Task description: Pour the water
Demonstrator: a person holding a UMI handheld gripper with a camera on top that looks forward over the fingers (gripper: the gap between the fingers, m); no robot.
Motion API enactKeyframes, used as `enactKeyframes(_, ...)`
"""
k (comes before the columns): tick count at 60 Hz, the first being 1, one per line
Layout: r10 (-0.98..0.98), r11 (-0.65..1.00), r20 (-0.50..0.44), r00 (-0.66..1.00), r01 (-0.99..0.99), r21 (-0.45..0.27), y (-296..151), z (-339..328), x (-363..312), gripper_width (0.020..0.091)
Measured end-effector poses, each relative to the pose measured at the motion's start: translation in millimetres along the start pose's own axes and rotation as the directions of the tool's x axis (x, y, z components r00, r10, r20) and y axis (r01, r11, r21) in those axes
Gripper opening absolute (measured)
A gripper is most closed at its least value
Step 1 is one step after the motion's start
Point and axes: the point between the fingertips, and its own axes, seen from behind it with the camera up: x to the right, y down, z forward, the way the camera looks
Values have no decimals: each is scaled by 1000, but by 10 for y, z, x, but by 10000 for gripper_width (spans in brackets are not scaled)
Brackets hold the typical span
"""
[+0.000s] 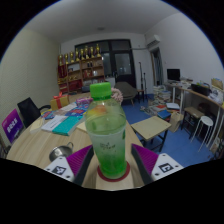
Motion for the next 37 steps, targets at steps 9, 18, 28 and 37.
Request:
enactKeyframes(9, -43, 999, -30, 999, 42, -22, -82, -618, 8, 834)
enactKeyframes(18, -5, 999, -44, 999, 4, -37, -150, -1470, -150, 836)
enactKeyframes(28, 23, 998, -26, 999, -25, -51, -200, -2405, -638, 834)
enactKeyframes(37, 6, 997, -70, 998, -11, -76, -200, -3272, -1002, 833)
